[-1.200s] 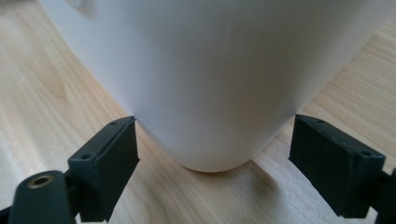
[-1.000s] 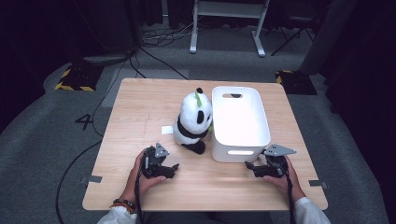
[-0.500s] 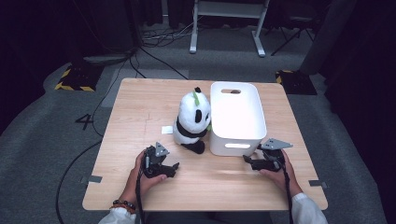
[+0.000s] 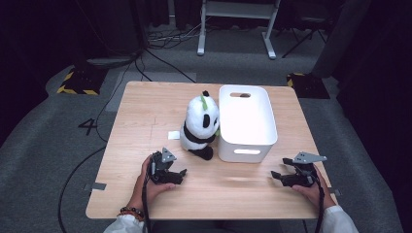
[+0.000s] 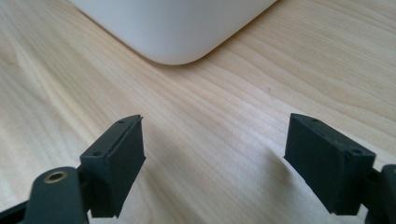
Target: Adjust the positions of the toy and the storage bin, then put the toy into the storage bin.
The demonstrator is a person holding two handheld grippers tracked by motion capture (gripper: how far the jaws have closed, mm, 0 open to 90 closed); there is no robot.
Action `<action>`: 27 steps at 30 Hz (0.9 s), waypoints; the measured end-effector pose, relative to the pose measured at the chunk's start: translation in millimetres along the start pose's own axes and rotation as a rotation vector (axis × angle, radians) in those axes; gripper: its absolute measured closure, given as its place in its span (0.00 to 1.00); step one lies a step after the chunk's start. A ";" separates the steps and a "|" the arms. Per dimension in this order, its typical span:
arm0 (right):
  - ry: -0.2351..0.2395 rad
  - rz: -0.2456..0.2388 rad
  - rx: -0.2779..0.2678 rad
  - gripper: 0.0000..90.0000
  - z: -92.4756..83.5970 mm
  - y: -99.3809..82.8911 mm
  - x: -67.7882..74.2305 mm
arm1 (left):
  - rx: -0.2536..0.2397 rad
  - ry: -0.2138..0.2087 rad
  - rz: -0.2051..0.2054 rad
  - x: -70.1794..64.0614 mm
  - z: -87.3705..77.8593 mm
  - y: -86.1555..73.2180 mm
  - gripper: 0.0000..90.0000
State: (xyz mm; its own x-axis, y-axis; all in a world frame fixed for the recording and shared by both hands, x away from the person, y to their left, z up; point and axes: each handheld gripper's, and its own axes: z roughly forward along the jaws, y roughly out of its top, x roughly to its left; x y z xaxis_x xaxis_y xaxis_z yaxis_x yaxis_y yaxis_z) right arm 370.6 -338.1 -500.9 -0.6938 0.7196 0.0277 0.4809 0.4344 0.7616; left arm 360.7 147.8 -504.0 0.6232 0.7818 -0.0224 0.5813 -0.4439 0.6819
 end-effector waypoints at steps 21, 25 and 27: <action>-0.012 -0.039 0.040 0.18 4.2 -1.4 6.0 | -0.004 0.001 0.002 -1.9 -1.4 -1.6 0.17; -0.010 -0.042 0.039 0.17 4.9 -1.0 5.7 | -0.003 0.003 0.004 -2.0 -1.8 -1.8 0.17; -0.010 -0.042 0.039 0.17 5.0 -0.9 5.6 | -0.004 0.006 0.004 -2.2 -2.1 -2.1 0.17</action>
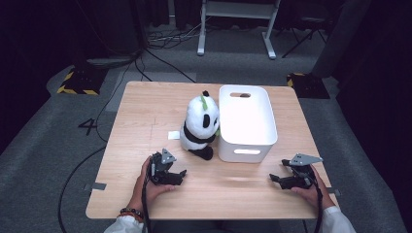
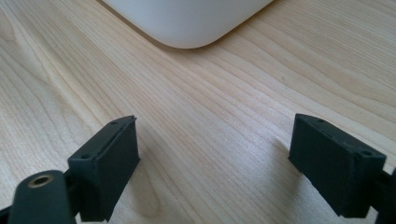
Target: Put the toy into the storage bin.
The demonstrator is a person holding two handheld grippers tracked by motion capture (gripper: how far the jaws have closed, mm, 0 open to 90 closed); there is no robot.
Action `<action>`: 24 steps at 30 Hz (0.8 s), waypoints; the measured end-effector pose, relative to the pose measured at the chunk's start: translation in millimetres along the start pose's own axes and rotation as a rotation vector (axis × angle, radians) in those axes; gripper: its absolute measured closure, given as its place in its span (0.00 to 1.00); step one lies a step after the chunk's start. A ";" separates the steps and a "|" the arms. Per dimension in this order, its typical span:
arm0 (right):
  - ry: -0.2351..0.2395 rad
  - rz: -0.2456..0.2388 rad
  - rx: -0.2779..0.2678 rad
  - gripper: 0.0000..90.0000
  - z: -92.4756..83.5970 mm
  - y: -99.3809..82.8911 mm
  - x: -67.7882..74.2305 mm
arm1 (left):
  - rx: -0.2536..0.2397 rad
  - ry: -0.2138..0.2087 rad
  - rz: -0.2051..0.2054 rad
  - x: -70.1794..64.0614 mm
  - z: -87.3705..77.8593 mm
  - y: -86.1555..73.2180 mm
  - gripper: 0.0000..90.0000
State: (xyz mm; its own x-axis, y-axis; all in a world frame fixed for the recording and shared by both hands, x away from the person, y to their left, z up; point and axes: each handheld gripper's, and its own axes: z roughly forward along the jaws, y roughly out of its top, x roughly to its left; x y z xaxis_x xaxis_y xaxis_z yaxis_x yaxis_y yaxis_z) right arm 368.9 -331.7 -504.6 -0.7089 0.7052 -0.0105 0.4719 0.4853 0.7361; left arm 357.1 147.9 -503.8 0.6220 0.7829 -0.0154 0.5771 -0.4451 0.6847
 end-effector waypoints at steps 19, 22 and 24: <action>-0.001 0.000 0.000 0.17 -0.1 -0.1 0.1 | -0.136 0.010 0.018 -10.4 -23.6 30.5 0.20; -0.001 0.001 0.000 0.17 -0.2 -0.2 0.2 | -0.168 0.023 0.013 -13.0 -31.6 36.3 0.20; -0.002 0.002 0.000 0.17 -0.2 -0.2 0.3 | -0.186 0.030 0.018 -14.2 -35.0 40.8 0.19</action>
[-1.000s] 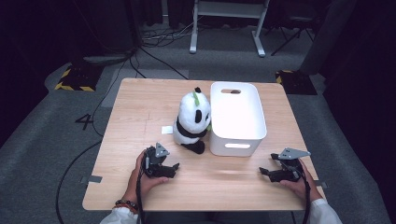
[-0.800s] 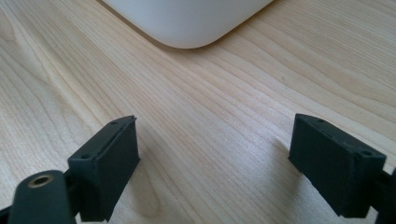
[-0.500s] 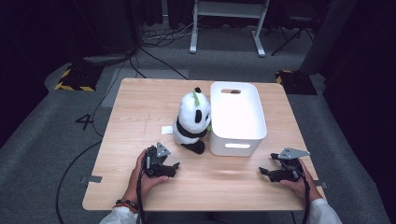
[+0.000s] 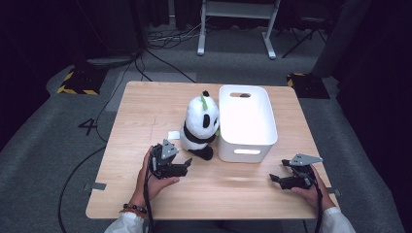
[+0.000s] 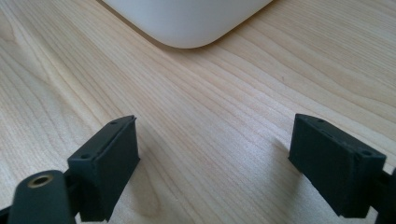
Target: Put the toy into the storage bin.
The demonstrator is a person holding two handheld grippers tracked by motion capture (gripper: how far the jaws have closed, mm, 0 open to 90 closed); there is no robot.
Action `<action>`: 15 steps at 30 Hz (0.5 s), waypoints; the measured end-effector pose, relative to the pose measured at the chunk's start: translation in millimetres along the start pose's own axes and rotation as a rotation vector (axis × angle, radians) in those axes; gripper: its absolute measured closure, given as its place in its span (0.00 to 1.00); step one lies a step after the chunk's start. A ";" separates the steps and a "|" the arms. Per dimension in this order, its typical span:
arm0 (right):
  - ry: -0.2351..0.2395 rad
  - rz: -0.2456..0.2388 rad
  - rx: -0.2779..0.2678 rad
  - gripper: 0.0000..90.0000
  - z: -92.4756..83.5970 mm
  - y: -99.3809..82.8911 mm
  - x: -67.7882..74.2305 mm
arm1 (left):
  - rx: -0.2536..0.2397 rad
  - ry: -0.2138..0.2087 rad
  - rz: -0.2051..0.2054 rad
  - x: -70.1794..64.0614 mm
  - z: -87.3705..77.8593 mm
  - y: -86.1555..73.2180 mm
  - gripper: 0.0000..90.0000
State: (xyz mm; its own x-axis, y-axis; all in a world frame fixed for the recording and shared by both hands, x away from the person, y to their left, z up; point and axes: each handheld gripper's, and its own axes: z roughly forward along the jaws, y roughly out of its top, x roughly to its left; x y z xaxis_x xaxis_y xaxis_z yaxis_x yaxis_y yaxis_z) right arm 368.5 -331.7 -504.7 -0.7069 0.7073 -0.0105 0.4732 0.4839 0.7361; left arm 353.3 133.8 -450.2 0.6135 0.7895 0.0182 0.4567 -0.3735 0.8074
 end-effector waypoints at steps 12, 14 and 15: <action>-0.002 0.003 0.001 0.17 -0.3 -0.2 0.3 | -0.048 -0.007 0.015 -3.7 -1.9 24.9 0.18; -0.003 0.003 0.002 0.17 -0.5 -0.3 0.4 | -0.063 0.003 0.022 -4.1 -3.3 30.1 0.18; -0.004 0.003 0.002 0.17 -0.6 -0.4 0.4 | -0.071 0.005 0.019 -3.8 -4.2 32.9 0.18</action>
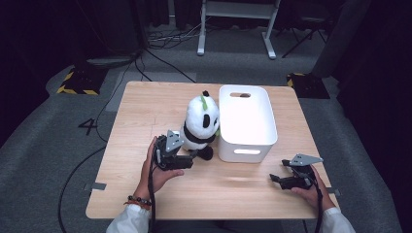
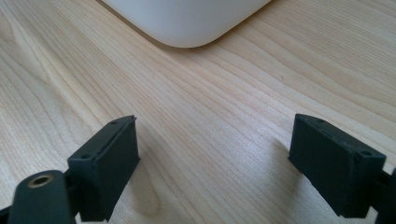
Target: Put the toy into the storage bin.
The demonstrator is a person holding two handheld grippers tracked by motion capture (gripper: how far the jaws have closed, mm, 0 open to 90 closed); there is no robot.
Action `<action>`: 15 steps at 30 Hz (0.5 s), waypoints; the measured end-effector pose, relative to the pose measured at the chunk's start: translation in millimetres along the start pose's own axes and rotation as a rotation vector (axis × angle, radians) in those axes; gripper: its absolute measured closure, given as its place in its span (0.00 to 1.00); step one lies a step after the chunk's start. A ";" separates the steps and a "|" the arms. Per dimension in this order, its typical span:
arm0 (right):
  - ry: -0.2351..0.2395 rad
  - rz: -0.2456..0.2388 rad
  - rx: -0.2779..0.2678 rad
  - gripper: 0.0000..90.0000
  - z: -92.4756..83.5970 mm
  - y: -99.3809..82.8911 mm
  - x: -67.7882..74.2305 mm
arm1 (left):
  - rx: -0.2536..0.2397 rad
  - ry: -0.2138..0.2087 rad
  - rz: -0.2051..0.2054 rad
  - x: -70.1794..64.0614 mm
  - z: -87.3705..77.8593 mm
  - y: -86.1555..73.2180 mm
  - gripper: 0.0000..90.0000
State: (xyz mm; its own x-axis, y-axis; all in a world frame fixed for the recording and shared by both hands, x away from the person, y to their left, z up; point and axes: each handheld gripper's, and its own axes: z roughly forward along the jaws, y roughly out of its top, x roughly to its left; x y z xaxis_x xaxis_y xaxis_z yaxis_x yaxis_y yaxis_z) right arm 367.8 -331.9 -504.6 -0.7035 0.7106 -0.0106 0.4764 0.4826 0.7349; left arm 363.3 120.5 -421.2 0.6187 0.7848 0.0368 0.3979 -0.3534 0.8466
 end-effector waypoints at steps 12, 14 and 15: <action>0.000 -0.001 0.000 0.17 0.0 0.0 0.0 | -0.045 0.004 -0.007 -2.0 -4.0 27.3 0.18; -0.001 -0.001 0.000 0.17 0.0 0.0 0.1 | -0.051 0.013 -0.017 -2.0 -2.9 30.6 0.18; 0.000 -0.001 0.000 0.17 0.0 0.0 0.1 | -0.055 0.007 -0.023 -1.6 -2.5 32.1 0.17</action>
State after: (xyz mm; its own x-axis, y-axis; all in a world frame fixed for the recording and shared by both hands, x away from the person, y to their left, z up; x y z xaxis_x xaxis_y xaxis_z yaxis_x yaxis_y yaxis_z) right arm 367.7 -331.9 -504.5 -0.7036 0.7105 -0.0112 0.4760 0.4830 0.7349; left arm 373.4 109.2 -392.8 0.6047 0.7962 0.0209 0.3742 -0.3072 0.8750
